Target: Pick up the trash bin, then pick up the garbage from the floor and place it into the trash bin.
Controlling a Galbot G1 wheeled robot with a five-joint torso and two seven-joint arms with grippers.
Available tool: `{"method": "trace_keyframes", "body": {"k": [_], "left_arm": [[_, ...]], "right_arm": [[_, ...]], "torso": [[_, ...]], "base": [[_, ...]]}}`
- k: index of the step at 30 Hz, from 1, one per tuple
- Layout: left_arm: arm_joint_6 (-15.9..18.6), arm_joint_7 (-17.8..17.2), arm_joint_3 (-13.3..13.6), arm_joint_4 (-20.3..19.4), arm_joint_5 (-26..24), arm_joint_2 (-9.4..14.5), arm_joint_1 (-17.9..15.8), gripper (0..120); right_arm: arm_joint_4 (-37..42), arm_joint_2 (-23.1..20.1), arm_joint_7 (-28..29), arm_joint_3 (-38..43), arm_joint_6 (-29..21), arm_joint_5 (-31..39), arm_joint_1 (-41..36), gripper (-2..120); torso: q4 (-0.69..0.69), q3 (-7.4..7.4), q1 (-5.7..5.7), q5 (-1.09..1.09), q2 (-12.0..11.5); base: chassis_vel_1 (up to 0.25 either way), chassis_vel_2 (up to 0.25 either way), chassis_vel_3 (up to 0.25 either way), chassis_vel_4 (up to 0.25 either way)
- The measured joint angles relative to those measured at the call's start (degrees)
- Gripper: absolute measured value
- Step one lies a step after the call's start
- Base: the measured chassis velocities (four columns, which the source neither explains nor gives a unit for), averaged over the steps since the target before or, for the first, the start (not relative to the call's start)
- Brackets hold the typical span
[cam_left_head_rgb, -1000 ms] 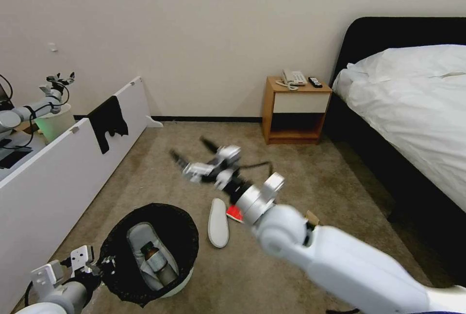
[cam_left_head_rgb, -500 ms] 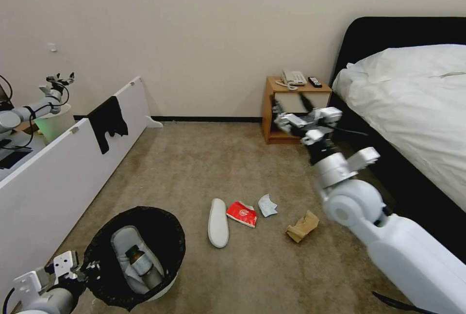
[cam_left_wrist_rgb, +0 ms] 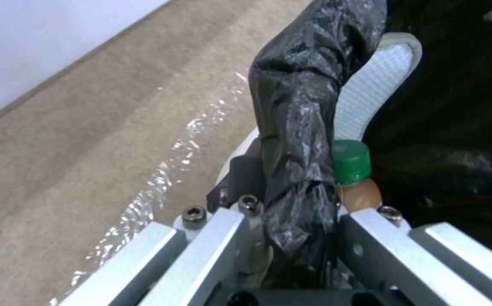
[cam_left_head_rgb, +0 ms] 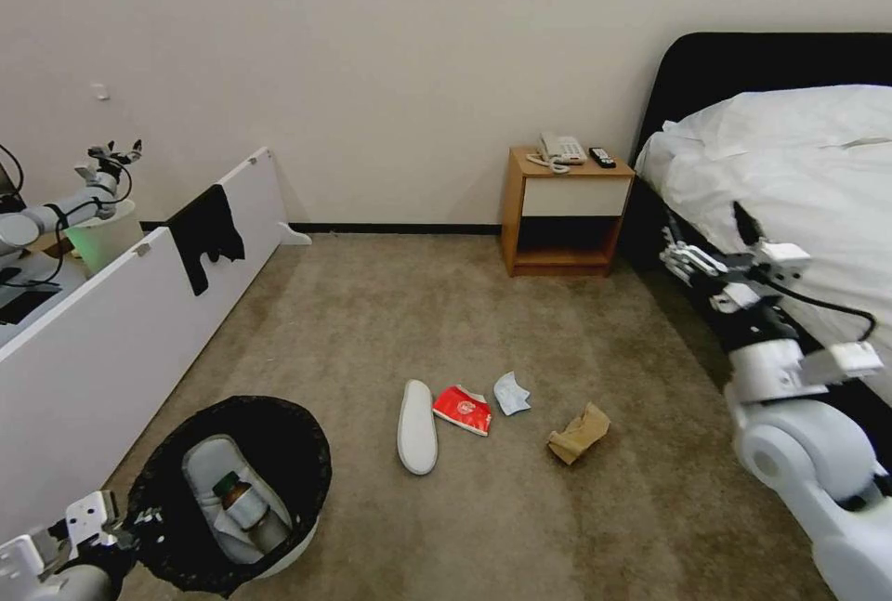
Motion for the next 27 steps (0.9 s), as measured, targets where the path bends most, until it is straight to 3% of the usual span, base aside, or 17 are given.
{"method": "trace_keyframes", "body": {"k": [5, 12, 27], "left_arm": [[0.0, -0.22, -2.51, -0.78, -1.2, -1.62, 0.38, 1], [0.0, -0.23, -3.23, -1.52, -1.86, -2.39, 0.89, 1], [0.0, -0.09, -1.74, -2.55, -1.86, -3.51, 0.73, 1]], "right_arm": [[1.08, 1.08, -0.08, 0.85, 0.22, -1.19, -2.22, 100], [1.88, 1.57, -0.07, 1.28, 0.39, -2.17, -4.6, 100], [1.21, 4.1, -0.43, 1.58, 2.13, -8.17, -9.65, 100]], "torso": [[0.01, 0.0, 0.0, 0.0, 0.0], [0.0, 0.0, 0.0, 0.0, 0.0], [0.0, 0.0, 0.0, 0.0, 0.0]], "base": [[0.0, 0.0, 0.0, 0.0], [0.0, 0.0, 0.0, 0.0], [0.0, 0.0, 0.0, 0.0]]}}
